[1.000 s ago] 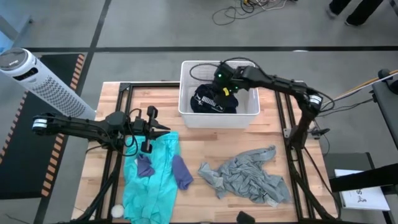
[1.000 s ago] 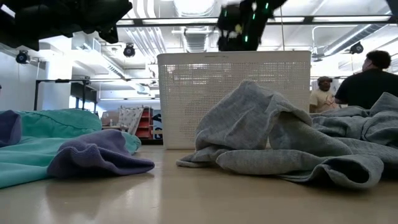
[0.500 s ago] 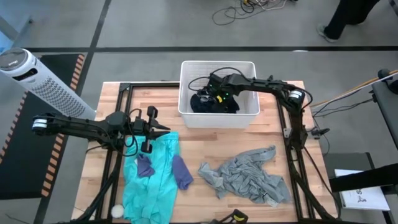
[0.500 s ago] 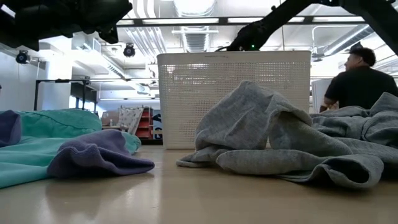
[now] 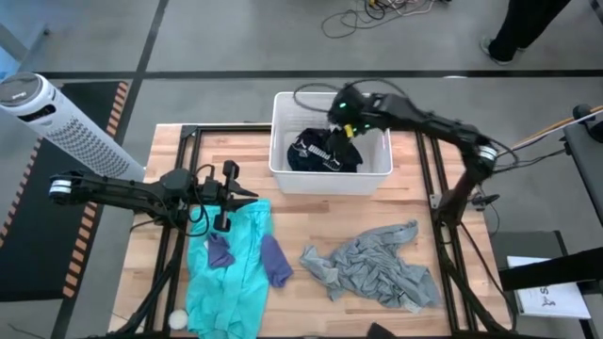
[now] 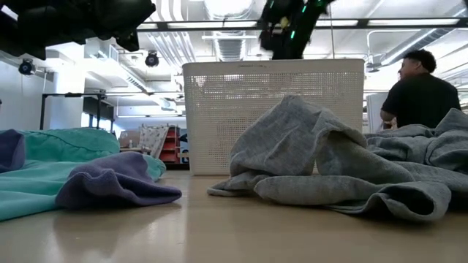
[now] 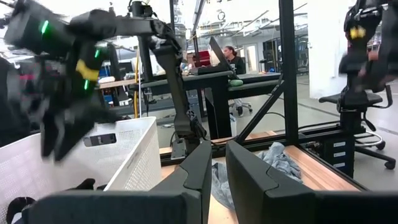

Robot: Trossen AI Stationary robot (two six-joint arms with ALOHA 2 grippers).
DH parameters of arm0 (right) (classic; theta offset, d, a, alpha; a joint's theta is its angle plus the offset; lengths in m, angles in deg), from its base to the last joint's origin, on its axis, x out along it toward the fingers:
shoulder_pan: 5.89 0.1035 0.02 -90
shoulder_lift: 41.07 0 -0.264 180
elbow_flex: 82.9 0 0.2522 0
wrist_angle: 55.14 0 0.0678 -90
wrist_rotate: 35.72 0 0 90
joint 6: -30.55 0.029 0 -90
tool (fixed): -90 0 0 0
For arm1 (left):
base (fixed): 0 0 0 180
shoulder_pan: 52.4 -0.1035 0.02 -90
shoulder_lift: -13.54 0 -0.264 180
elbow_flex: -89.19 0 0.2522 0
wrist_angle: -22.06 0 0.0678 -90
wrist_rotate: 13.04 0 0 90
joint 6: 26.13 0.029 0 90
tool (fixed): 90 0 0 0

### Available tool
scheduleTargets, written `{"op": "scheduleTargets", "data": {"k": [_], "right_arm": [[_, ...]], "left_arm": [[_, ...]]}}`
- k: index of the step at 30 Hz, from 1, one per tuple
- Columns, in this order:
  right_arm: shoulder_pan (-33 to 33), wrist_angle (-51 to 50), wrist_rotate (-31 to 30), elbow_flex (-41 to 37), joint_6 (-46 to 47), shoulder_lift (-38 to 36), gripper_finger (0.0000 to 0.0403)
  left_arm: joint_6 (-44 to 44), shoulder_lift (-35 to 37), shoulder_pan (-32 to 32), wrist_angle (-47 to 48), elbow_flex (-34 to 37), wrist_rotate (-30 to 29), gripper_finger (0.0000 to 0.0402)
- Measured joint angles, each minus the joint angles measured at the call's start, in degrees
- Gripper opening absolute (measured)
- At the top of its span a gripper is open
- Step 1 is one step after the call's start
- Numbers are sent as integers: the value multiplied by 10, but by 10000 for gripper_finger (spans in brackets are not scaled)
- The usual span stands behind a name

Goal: Sort clothes
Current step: Put the grey shirt into the laundry bin

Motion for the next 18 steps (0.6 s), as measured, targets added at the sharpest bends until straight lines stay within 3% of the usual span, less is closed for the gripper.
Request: {"op": "scheduleTargets", "data": {"k": [7, 12, 18], "right_arm": [[56, -20, -2, 16, -15, -116, 177], [159, -71, -10, 16, 5, -167, 152], [308, -118, -24, 13, 72, -176, 142]], "left_arm": [[2, 0, 0, 2, 0, 0, 35], [2, 0, 0, 1, 0, 0, 35], [2, 0, 0, 2, 0, 0, 35]]}}
